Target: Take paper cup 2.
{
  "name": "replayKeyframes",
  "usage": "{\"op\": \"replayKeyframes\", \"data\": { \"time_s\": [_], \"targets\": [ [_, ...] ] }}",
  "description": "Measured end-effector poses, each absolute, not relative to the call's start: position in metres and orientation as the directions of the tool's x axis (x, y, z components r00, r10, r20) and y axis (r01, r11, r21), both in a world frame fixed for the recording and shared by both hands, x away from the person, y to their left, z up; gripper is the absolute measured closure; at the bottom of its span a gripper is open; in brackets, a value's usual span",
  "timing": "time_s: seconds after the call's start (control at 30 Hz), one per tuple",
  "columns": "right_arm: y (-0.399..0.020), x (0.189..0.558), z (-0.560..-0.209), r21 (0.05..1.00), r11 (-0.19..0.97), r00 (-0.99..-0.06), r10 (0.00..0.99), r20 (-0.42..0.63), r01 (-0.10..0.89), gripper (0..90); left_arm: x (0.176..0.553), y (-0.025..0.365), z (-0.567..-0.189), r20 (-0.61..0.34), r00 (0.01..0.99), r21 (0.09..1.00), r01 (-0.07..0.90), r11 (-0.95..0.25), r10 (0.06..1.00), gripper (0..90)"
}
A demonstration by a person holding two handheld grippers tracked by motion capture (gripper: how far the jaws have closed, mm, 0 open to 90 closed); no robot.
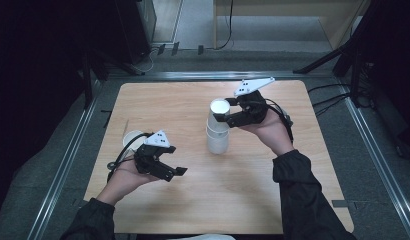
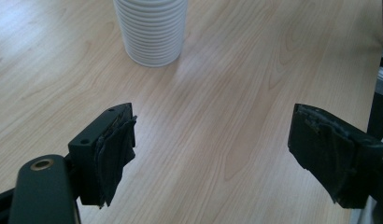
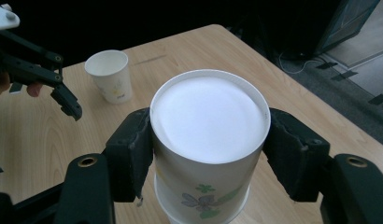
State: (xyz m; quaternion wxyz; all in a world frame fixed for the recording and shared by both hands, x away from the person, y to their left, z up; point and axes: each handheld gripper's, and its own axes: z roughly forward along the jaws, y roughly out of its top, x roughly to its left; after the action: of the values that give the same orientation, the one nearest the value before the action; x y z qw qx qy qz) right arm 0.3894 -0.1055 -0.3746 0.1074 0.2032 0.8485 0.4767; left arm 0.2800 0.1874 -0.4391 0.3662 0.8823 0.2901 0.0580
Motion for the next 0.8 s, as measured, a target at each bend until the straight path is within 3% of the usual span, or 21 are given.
{"op": "replayKeyframes", "data": {
  "time_s": [0.53,0.8],
  "targets": [
    [-0.114,0.362,-0.332,0.894,0.417,-0.903,0.428,-0.035,0.163,36.0,0.282,0.187,-0.435,-0.106,0.820,0.715,0.456,-0.530,0.563,15.1],
    [-0.111,0.342,-0.330,0.889,0.435,-0.923,0.384,-0.038,0.145,36.0,0.286,0.182,-0.430,-0.102,0.829,0.748,0.428,-0.507,0.549,14.0]
  ]
}}
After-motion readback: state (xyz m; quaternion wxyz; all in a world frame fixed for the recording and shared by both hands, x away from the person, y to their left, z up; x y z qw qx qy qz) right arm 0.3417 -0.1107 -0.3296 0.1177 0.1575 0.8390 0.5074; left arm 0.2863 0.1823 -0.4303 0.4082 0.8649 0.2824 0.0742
